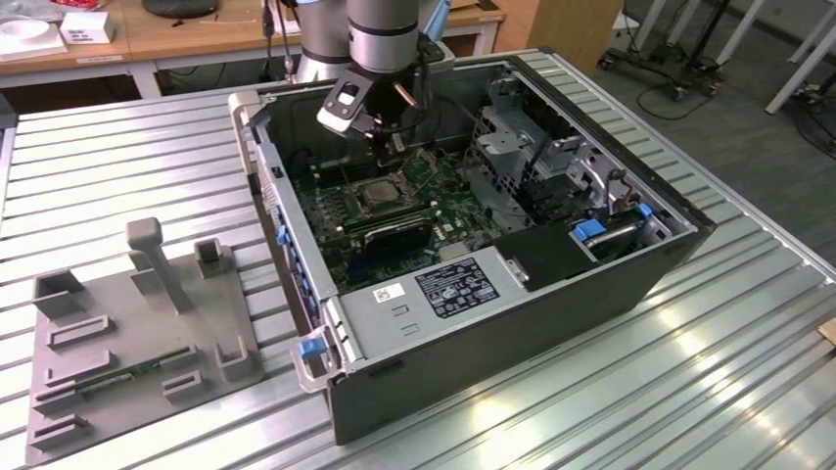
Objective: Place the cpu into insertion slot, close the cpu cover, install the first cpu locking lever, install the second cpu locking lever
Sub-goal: 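Close the cpu cover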
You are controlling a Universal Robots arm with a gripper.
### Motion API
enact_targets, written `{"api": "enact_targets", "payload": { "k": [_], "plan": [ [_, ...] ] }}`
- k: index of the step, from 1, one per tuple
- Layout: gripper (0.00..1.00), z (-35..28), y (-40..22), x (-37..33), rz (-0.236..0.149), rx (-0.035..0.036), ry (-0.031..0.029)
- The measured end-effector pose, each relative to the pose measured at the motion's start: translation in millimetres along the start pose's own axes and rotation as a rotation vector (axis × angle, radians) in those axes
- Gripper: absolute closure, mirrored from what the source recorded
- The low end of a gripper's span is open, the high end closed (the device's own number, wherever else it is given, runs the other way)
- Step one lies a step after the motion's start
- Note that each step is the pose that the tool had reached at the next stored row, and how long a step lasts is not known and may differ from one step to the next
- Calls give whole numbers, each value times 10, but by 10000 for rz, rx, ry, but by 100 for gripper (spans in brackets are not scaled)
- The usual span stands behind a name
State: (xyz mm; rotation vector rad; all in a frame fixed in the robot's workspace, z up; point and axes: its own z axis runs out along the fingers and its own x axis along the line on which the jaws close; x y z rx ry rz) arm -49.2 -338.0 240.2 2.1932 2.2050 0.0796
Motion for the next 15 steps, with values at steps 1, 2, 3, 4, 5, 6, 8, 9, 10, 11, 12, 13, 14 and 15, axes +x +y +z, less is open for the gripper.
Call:
{"api": "enact_targets", "payload": {
  "k": [1, 2, 3, 4, 5, 6, 8, 9, 10, 11, 12, 13, 14, 15],
  "plan": [
    [89, -18, 1, 0, 0, -1, 0],
    [89, -39, 2, 1, 0, 0, 0],
    [89, -64, 4, 1, 0, 0, -1],
    [89, -85, 5, 1, 0, 0, 0],
    [89, -107, 6, 2, 0, -1, 1],
    [89, -130, 8, 2, 0, 0, 0],
    [89, -169, 10, 2, 0, 0, 0],
    [89, -174, 10, 2, 0, 0, -1],
    [89, -174, 10, 3, -1, -1, 1],
    [89, -174, 10, 3, 0, -2, 2],
    [89, -182, 11, 3, 0, -1, 1],
    [89, -186, 11, 3, 0, 0, 0],
    [89, -186, 11, 3, 0, 0, 0],
    [89, -186, 11, 3, 0, 0, 0]
  ]
}}
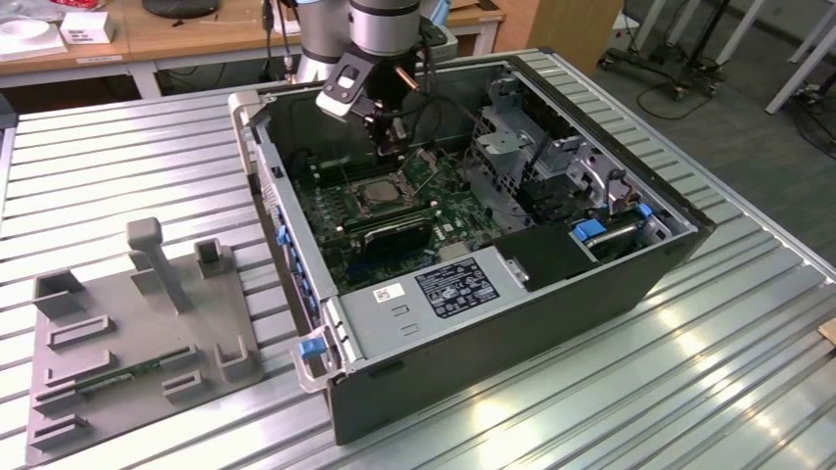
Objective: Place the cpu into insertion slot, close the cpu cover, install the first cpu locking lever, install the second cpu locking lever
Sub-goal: 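Close the cpu cover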
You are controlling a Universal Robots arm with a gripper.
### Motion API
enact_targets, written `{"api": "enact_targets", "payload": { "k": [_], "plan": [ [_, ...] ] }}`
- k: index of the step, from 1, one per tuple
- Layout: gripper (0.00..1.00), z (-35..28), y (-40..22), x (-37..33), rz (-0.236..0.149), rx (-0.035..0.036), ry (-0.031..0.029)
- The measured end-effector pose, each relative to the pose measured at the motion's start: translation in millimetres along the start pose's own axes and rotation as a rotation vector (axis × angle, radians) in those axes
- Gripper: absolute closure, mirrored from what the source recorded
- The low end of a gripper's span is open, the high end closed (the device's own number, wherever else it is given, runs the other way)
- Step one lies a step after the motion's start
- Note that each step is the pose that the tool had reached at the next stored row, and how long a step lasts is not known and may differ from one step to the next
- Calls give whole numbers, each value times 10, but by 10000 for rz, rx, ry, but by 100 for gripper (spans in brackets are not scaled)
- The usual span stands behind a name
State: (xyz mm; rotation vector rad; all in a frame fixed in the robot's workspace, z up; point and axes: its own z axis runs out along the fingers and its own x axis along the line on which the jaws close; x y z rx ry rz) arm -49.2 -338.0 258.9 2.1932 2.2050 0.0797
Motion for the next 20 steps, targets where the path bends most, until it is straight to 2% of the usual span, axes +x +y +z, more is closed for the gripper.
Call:
{"api": "enact_targets", "payload": {
  "k": [7, 20],
  "plan": [
    [89, -39, 2, 0, 0, 0, 0],
    [89, -44, 15, 1, 0, 0, 0]
  ]
}}
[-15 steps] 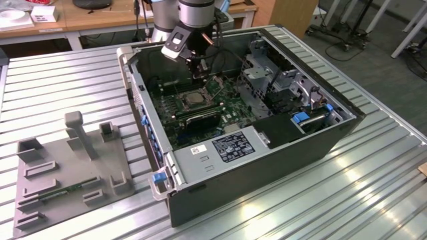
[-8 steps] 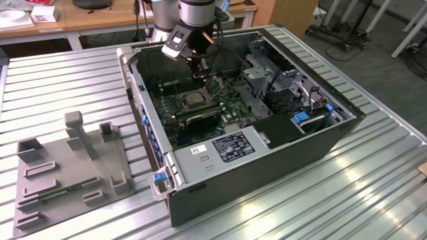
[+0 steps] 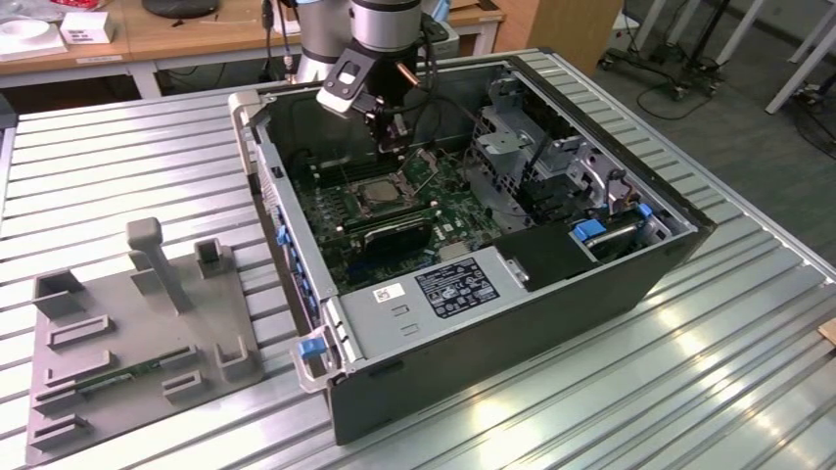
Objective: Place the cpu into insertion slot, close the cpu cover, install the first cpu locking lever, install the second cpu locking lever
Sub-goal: 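Close the cpu cover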
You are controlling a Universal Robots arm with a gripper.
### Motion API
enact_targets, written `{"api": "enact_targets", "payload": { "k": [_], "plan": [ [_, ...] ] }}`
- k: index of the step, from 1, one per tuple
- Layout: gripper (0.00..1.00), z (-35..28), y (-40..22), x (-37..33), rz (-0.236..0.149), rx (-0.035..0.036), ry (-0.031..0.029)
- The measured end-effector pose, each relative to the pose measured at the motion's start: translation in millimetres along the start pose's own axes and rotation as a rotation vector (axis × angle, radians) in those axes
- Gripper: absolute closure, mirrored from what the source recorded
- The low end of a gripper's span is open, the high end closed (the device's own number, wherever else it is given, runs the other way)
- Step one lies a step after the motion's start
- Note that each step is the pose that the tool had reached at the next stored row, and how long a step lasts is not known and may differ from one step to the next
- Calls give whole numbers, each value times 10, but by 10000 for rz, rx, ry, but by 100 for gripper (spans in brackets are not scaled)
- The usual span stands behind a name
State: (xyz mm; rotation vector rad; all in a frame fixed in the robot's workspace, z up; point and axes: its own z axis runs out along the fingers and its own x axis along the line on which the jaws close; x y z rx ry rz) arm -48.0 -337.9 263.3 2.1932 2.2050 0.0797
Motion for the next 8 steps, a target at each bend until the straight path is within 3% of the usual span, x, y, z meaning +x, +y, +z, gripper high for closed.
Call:
{"api": "enact_targets", "payload": {
  "k": [8],
  "plan": [
    [89, -89, 5, 1, 0, 0, 0]
  ]
}}
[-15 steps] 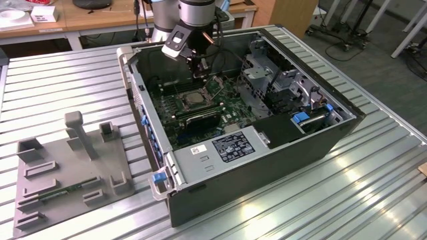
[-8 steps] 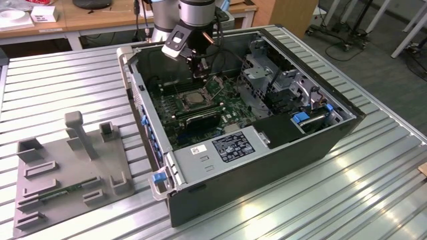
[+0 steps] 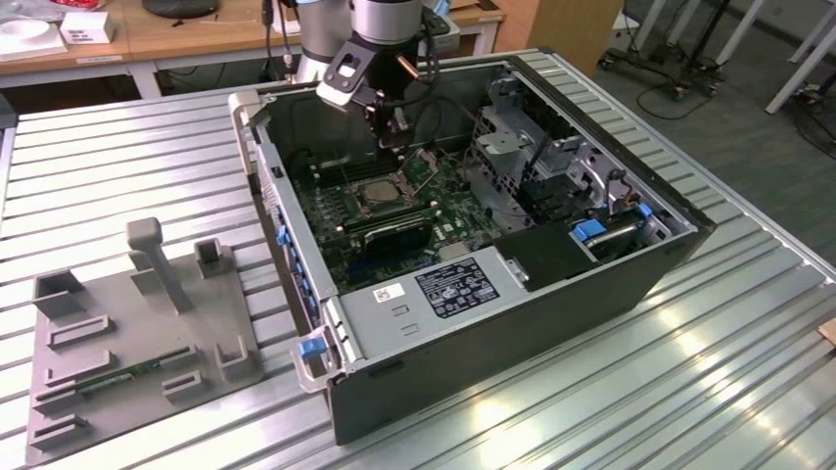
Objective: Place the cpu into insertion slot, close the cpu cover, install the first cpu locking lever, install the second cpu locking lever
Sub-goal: 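Close the cpu cover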
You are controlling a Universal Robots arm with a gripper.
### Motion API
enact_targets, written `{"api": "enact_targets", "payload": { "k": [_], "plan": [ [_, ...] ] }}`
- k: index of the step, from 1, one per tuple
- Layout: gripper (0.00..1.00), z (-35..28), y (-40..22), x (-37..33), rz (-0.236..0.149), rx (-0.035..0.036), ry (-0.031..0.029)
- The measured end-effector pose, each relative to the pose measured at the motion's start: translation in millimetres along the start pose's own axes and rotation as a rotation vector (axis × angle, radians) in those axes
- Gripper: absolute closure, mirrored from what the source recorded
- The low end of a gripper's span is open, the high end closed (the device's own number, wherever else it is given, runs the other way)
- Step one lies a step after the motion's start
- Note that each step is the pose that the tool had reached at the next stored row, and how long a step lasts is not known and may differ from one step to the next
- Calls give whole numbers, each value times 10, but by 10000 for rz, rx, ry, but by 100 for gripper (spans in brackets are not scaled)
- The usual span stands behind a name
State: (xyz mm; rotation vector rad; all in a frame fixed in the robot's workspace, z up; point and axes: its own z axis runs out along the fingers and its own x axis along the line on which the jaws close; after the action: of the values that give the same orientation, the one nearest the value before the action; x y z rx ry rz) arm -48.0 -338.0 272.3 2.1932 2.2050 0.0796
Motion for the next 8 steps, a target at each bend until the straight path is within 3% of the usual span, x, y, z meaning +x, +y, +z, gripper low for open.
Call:
{"api": "enact_targets", "payload": {
  "k": [8],
  "plan": [
    [89, -5, 0, 0, 0, -1, 1]
  ]
}}
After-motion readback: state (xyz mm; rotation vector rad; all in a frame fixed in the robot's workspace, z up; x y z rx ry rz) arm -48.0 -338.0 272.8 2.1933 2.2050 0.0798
